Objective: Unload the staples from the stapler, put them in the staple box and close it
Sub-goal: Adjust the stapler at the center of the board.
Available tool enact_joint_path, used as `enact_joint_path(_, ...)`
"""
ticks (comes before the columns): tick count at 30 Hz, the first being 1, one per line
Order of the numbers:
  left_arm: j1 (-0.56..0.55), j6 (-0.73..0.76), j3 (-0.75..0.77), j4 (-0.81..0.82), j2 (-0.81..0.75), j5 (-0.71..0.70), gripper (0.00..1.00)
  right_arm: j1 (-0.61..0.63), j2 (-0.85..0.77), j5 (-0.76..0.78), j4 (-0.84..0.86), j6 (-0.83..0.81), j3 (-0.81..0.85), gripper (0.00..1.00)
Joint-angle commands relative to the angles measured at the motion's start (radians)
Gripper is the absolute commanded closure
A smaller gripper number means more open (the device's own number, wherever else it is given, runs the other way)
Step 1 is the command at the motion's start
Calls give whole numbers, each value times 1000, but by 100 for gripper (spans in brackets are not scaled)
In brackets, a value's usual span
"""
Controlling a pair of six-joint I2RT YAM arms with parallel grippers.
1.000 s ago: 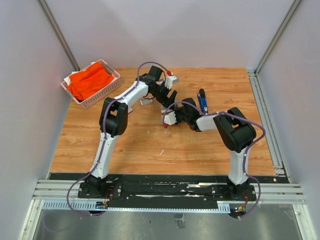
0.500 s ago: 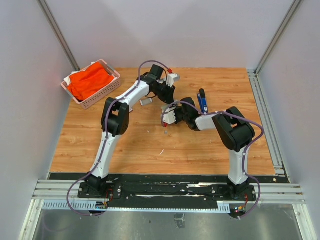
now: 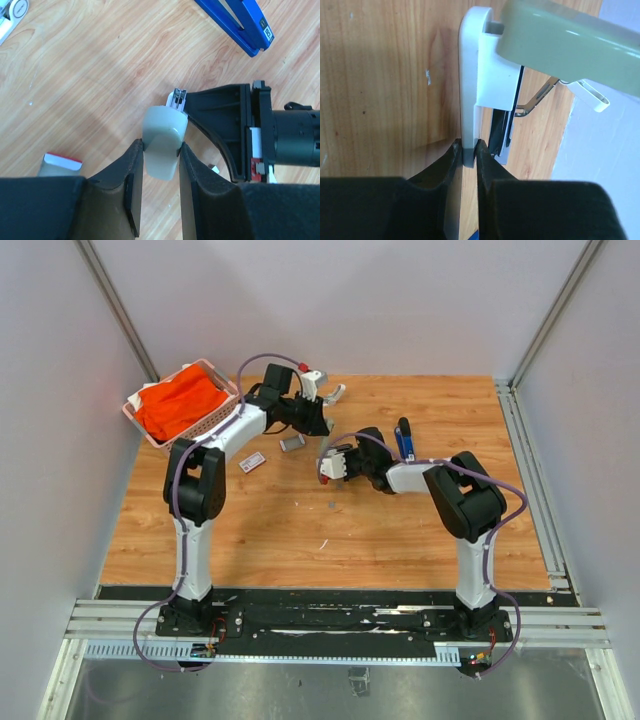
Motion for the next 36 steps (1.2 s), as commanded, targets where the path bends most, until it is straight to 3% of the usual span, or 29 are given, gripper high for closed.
enact_joint_path(1, 15, -24, -113, 152, -137, 30, 100, -22, 50, 45, -179, 140, 46, 100)
enact_joint_path(20, 50, -223, -506, 560, -272, -80, 100, -43, 49, 108, -262, 394, 165, 100)
enact_joint_path(31, 49, -78, -452, 489, -225, 40, 100, 5, 53, 116, -234, 277, 145, 92)
enact_joint_path(36, 50, -27, -430, 435, -220, 11, 100, 6, 44, 76, -279, 232, 155, 97)
